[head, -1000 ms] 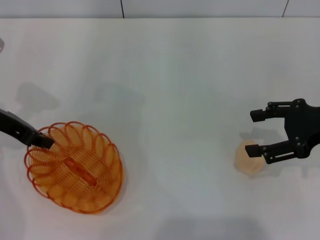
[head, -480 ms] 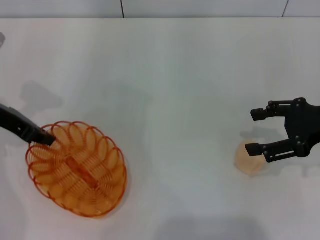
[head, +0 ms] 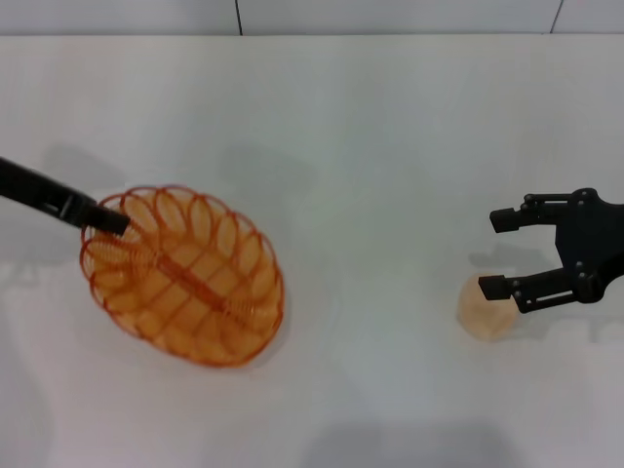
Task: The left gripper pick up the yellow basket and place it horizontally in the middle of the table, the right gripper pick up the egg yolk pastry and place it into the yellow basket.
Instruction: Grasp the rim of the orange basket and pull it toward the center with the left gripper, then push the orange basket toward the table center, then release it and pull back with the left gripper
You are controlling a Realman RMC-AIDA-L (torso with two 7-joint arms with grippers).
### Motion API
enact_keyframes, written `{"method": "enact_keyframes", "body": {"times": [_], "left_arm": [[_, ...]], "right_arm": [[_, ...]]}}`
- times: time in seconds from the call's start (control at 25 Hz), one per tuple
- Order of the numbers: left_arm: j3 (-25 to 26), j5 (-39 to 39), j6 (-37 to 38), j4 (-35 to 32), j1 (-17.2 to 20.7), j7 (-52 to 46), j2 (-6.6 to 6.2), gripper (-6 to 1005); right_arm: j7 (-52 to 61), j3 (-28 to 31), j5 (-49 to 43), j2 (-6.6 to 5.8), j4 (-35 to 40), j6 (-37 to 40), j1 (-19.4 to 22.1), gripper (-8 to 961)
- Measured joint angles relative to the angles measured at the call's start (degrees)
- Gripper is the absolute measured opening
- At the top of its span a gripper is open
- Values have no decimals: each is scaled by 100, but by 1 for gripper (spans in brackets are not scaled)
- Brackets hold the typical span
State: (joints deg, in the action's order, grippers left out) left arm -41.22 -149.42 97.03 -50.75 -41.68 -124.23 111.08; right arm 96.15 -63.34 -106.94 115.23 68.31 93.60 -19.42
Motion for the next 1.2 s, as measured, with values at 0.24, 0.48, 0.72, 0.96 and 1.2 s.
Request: {"method": "enact_keyframes", "body": {"times": [0.24,0.48,0.72,0.96,1.2], "left_arm": [[102,46,-13,-209,-37,-860,-18,86],[101,94,-88,-248,-108,-1838,-8,85],[109,294,-127,-207,-188,-2489,33,85],[95,593,-258,-149,-157,-2937,115,85],[61,551,-467,283,-183,-2975,200,85]], "right_arm": [[0,-1,60,0,-2,-19,0,869],[0,-4,83,0,-2,-35,0,868],[0,-5,102,0,-2,-35,0,868],[0,-10,131,0,-1,-25,0,869],[0,-46,131,0,21,22,0,869]]}}
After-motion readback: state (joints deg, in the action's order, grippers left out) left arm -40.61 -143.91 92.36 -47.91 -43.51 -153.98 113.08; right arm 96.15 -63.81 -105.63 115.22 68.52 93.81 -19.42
